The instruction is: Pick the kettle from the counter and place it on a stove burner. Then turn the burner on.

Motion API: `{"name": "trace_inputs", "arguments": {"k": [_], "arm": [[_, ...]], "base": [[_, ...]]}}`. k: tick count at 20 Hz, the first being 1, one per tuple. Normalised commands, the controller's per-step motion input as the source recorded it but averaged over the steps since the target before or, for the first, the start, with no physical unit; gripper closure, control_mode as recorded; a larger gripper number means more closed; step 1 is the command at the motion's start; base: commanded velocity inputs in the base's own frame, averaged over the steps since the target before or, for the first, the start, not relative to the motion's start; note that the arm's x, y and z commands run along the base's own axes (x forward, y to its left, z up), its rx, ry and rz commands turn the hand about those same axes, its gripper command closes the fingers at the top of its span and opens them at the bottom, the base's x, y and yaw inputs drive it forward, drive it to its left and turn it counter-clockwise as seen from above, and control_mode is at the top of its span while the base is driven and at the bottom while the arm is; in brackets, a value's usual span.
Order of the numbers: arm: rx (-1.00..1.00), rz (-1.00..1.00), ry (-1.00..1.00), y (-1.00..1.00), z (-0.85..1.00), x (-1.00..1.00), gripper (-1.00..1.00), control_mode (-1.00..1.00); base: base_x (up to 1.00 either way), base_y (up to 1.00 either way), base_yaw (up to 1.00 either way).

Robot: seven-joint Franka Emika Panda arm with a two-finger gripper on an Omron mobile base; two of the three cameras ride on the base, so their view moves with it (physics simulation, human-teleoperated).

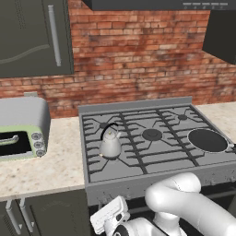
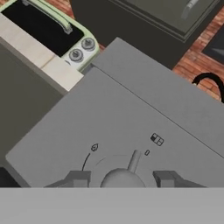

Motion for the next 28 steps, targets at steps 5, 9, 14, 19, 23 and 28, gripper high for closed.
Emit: {"name": "trace_inputs", "arguments": {"k": [5,9,14,19,23,28], "arm": [[-0.26,0.36,0.11,0.00,-0.36,0.00,1.00,-1.00],[-0.27,0.38,0.15,0.00,-0.36,0.00,1.00,-1.00],[-0.32,0.43,0.24,0.19,-0.33,0.00,1.00,-1.00],[-0.35,0.49,0.28,0.32,-0.36,-0.04,1.00,-1.00],[-0.34,0.52,0.26,0.34,-0.34,-0.18,1.00,-1.00],[-0.31,0.52,0.26,0.27,-0.36,-0.14,1.00,-1.00]], "base": [[0.00,0.00,0.00],[0.00,0.00,0.00],[0.00,0.00,0.00],[0.00,0.00,0.00],[0.00,0.00,0.00],[0.00,0.00,0.00]]}}
